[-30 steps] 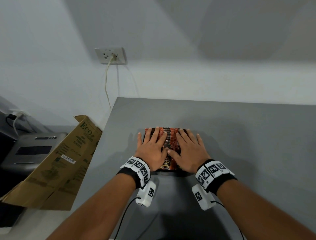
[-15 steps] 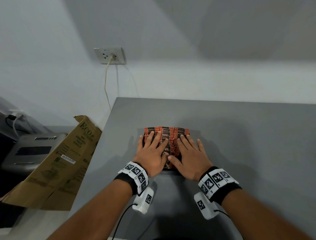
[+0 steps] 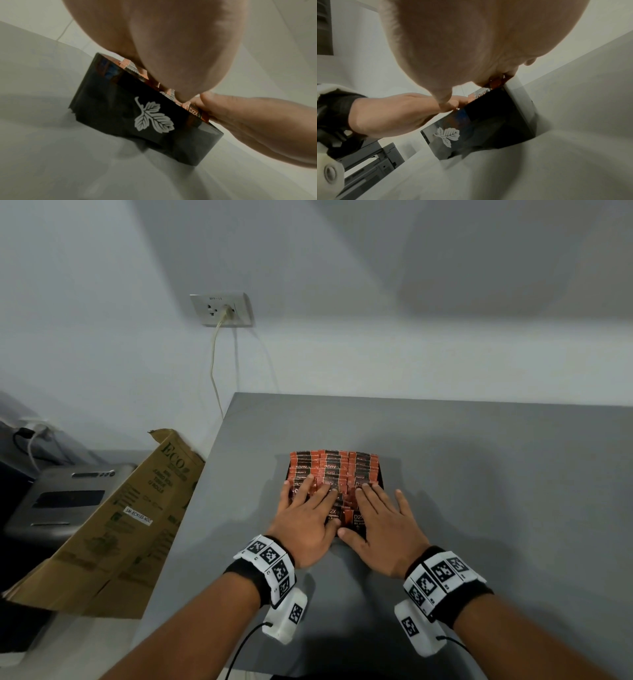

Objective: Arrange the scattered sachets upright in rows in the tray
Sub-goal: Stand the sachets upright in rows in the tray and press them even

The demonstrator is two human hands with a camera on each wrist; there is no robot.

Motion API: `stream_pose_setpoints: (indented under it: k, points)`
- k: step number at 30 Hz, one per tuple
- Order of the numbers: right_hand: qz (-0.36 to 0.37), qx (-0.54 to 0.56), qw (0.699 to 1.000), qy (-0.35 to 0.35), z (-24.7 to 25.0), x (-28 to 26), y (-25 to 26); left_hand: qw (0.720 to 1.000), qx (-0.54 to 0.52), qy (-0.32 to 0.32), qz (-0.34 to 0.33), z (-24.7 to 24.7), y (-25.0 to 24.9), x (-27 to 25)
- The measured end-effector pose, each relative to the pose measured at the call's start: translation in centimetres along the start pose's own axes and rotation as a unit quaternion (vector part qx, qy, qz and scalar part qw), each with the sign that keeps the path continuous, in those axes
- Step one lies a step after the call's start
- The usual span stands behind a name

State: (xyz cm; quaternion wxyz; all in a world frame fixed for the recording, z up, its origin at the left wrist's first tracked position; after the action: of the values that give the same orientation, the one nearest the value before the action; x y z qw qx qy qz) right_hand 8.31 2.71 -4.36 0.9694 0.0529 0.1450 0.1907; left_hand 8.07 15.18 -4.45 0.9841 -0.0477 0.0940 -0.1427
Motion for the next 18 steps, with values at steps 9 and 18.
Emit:
stream_pose_setpoints:
  k: [9, 18]
  points:
    - [0.021, 0.004, 1.000, -0.017, -0.5, -1.6, 0.7, 1.000, -0.017, -0.009, -0.006, -0.4, -0.4, -1.4]
    - [0.034, 0.124, 0.956, -0.264, 4.0, -2.5, -1.1, 0.983, -0.093, -0.155, -0.007, 2.5, -0.4, -2.2]
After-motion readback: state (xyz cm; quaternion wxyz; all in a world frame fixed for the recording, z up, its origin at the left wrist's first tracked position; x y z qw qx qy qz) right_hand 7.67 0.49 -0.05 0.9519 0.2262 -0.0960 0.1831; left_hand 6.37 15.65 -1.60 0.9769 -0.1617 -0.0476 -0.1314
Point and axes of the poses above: each hand's wrist, its own x-axis towards the middle knuckle, its own z-axis out of the back of the hand, y = z × x, the point moved 10 cm from there along x, towards the middle knuckle, and after that the axes turned 2 degrees about -z, right-handed, at the moved point
